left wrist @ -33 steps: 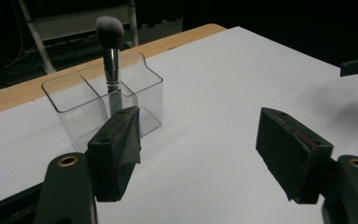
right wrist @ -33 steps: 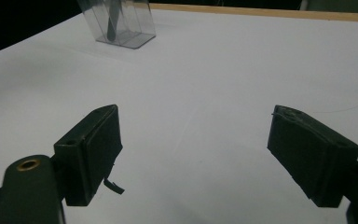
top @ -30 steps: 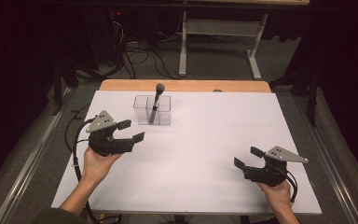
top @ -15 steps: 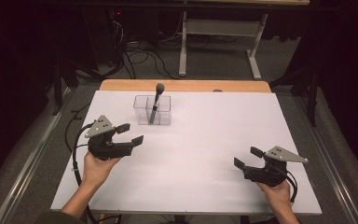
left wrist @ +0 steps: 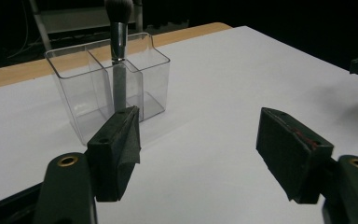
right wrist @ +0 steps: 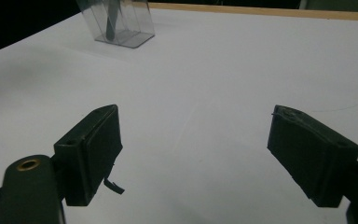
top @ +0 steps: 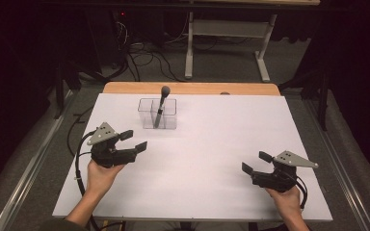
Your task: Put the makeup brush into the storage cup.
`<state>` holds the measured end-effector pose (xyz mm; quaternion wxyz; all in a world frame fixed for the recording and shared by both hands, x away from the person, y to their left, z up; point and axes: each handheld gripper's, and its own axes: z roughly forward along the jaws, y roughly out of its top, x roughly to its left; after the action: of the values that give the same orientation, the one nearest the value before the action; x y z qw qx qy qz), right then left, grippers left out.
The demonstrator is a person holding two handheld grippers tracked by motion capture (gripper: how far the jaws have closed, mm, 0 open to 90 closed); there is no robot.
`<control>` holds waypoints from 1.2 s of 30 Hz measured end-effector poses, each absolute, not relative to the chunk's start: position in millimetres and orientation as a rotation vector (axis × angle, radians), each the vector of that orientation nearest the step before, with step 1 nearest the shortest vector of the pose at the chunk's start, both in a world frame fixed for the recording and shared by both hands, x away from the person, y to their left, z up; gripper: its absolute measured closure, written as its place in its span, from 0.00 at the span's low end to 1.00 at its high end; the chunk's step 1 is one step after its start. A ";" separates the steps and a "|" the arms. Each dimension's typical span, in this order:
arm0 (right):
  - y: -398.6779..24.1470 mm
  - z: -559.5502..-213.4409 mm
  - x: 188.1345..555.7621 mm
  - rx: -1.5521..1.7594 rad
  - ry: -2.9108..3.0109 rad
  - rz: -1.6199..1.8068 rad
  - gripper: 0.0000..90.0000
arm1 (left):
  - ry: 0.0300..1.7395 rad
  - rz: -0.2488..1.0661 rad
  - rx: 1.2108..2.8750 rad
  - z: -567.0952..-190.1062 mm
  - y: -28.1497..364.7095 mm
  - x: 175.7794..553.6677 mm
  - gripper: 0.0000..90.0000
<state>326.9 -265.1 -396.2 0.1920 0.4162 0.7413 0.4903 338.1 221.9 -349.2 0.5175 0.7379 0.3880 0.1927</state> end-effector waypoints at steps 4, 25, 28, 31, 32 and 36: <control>-265.0 -396.2 326.9 1.168 2.081 1.377 0.21 | 0.939 0.467 1.762 -351.4 222.9 337.4 0.34; -264.8 -396.2 326.6 1.167 2.083 1.373 0.21 | 0.984 0.468 1.729 -368.2 224.5 334.1 0.34; -264.3 -396.3 326.8 1.164 2.084 1.373 0.21 | 0.993 0.464 1.731 -372.1 224.1 332.9 0.34; -264.2 -396.1 326.7 1.162 2.083 1.376 0.21 | 1.001 0.465 1.730 -375.0 224.1 332.1 0.34; -264.3 -396.1 326.8 1.163 2.083 1.376 0.21 | 1.004 0.465 1.728 -375.6 224.2 331.9 0.34; -264.2 -396.1 326.9 1.156 2.083 1.375 0.21 | 1.014 0.467 1.726 -378.4 224.8 331.7 0.34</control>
<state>326.9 -264.2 -396.1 0.1943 0.4124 0.7428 0.4903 331.7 224.8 -378.4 0.5167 0.7189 0.4224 0.1944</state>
